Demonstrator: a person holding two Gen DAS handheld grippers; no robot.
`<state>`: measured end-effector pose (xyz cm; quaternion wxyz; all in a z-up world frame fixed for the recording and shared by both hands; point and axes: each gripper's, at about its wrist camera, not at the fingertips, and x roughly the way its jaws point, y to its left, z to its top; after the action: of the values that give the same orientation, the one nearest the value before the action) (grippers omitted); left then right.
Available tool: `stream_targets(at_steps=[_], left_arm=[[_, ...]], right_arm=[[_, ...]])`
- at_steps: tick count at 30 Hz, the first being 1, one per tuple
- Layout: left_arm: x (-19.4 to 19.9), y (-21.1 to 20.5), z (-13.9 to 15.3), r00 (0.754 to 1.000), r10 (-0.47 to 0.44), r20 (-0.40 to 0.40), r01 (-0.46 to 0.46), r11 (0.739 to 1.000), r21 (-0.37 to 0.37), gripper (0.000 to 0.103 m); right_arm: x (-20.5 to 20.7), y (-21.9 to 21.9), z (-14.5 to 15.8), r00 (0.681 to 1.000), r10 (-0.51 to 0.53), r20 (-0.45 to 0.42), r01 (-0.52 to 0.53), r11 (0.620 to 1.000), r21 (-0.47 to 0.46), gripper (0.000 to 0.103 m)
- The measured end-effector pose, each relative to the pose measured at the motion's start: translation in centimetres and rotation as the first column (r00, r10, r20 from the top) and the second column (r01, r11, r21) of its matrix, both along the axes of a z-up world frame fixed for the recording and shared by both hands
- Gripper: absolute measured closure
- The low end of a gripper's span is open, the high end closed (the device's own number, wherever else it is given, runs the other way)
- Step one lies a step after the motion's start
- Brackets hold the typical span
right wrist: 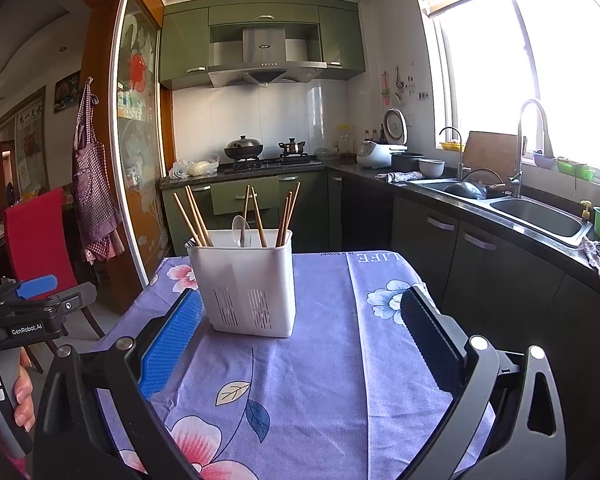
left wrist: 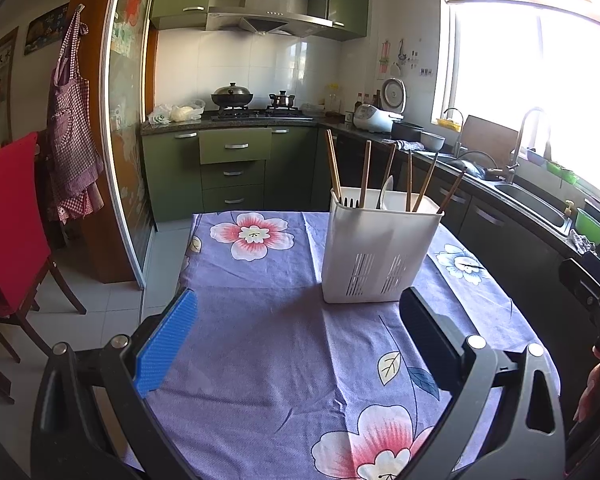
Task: Organize utensils
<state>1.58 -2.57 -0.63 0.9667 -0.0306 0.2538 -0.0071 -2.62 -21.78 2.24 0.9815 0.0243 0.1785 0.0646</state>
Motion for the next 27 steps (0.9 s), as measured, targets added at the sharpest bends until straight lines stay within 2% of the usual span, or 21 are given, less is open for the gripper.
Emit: stream_targets(at_steps=[10,27], left_arm=[[0.03,-0.11,-0.13,1.000,0.004,-0.006,-0.004,1.000,0.018,0.007],[0.46,0.23,-0.29,1.000,0.003,-0.023,-0.003,1.000,0.000,0.007]], right_arm=[[0.04,0.15,-0.25,1.000,0.003,-0.002,-0.003,1.000,-0.001,0.005],[0.16,0.13,-0.67,1.000,0.001,-0.008,-0.001,1.000,-0.001,0.005]])
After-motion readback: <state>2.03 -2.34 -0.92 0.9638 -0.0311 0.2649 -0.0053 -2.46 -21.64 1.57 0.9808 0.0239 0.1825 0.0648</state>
